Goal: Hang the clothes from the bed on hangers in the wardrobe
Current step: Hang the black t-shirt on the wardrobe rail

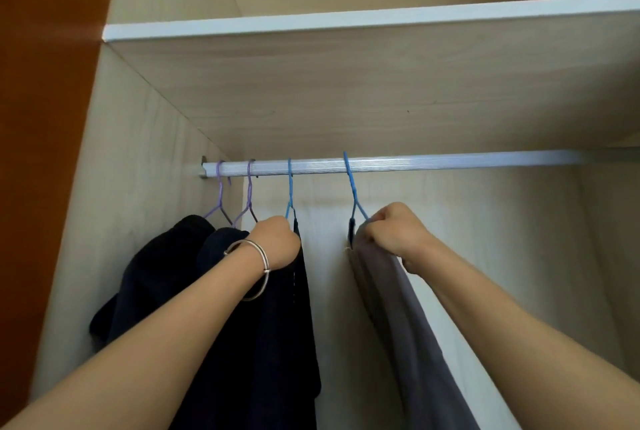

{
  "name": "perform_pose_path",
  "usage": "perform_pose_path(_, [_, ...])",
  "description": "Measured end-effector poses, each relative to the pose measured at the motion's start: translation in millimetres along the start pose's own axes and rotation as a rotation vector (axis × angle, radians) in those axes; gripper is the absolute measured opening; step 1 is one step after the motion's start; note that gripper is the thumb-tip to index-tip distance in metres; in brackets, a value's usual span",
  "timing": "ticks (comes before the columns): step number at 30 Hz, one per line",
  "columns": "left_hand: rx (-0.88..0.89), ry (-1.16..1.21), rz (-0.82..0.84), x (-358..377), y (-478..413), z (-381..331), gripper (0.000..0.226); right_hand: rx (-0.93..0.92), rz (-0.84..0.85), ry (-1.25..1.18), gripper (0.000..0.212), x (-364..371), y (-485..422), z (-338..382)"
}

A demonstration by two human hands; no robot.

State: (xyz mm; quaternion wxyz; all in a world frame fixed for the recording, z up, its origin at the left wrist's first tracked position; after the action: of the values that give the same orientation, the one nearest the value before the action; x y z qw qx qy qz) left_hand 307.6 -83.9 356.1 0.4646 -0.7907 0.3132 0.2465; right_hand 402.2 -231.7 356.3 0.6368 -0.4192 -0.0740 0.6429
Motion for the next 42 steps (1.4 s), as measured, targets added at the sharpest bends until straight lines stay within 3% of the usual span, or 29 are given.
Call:
perform_pose_path(9, [-0.018, 0.103, -0.039, -3, 1, 7, 0.017, -0.016, 0.030, -0.098, 0.021, 52, 9, 29])
perform_pose_path(12, [-0.026, 0.080, -0.040, -4, 0, 10, 0.025, -0.012, 0.022, -0.104, 0.013, 54, 12, 30])
perform_pose_path(16, [-0.024, 0.078, -0.042, -3, -2, 14, 0.028, -0.018, 0.040, -0.092, 0.024, 56, 15, 34])
perform_pose_path(23, [0.025, 0.178, -0.048, 1, 8, 21, 0.017, -0.011, 0.072, -0.059, 0.024, 62, 20, 37])
perform_pose_path(26, [0.057, 0.241, -0.078, 10, 18, 35, 0.022, 0.004, 0.156, -0.140, 0.024, 57, 32, 36])
perform_pose_path(30, [0.113, 0.271, -0.167, 16, 39, 45, 0.022, 0.028, 0.203, -0.316, 0.008, 50, 56, 30])
perform_pose_path(31, [0.129, 0.283, -0.189, 20, 46, 49, 0.021, -0.007, 0.172, -0.350, 0.012, 50, 65, 23])
perform_pose_path(34, [0.162, 0.360, -0.181, 47, 81, 71, 0.018, -0.245, -0.003, -0.350, 0.051, 60, 121, -8])
perform_pose_path(36, [0.111, 0.436, -0.130, 80, 112, 93, 0.018, -0.312, -0.012, -0.289, 0.056, 82, 165, -40])
perform_pose_path(40, [-0.022, 0.445, -0.030, 153, 175, 140, 0.024, -0.071, 0.065, -0.277, 0.022, 132, 230, -117])
perform_pose_path(42, [-0.081, 0.452, 0.023, 182, 204, 164, 0.025, 0.043, 0.104, -0.300, 0.027, 148, 256, -147])
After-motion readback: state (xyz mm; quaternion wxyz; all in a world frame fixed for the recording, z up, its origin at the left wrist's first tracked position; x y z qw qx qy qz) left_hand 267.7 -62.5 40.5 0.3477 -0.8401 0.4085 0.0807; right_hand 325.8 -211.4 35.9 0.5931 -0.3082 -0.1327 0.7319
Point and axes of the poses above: each hand's wrist, its own y-axis away from the middle knuckle, its own x-axis out of the palm, z = x × y, the point moved 3 cm from there along -y, towards the middle knuckle, and after that the axes turned 6 degrees about y, right-handed, at the moved point
